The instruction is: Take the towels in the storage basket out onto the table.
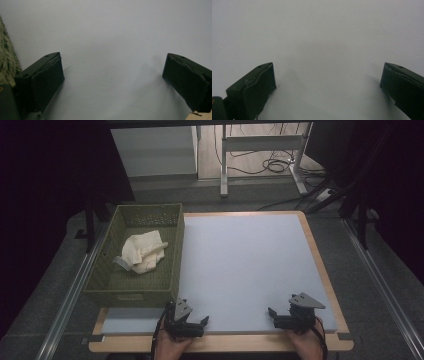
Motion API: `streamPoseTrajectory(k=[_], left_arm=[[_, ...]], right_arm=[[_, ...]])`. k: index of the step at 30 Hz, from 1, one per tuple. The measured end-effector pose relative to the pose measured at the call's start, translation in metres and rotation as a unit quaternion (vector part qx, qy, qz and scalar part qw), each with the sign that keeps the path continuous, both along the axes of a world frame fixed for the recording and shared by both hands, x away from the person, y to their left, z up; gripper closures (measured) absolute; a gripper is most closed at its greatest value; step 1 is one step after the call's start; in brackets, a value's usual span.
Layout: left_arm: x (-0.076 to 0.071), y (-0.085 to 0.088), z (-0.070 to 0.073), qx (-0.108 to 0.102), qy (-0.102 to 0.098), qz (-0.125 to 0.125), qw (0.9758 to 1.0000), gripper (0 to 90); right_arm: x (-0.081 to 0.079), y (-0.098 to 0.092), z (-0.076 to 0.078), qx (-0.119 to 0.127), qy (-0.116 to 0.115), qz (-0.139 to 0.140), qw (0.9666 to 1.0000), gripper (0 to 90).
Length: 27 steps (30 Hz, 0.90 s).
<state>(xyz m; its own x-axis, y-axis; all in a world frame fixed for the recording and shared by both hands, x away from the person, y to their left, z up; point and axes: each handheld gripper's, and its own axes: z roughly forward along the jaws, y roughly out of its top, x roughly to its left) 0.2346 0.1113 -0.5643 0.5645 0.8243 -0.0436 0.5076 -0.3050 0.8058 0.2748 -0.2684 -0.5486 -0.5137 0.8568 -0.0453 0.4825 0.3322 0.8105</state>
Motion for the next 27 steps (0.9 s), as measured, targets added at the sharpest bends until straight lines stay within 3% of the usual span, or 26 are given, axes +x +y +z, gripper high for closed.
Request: streamPoseTrajectory(k=[11,14,18,27], left_arm=[[-0.001,-0.001,0.001,0.004,-0.005,-0.017,0.9998,3.9],[-0.003,-0.002,0.003,-0.010,-0.007,-0.027,0.9996,4.1],[-0.003,-0.004,0.005,-0.013,-0.006,-0.032,0.9994,4.0],[-0.001,-0.013,0.015,0.009,-0.007,-0.046,0.9989,4.5]], right_arm=[[0.000,0.000,0.000,0.000,0.000,0.000,1.0000,0.0],[0.000,0.000,0.000,0.000,0.000,0.001,1.0000,0.0],[0.000,0.000,0.000,0.000,0.000,0.001,1.0000,0.0],[0.000,0.000,0.000,-0.001,0.000,0.001,1.0000,0.0]])
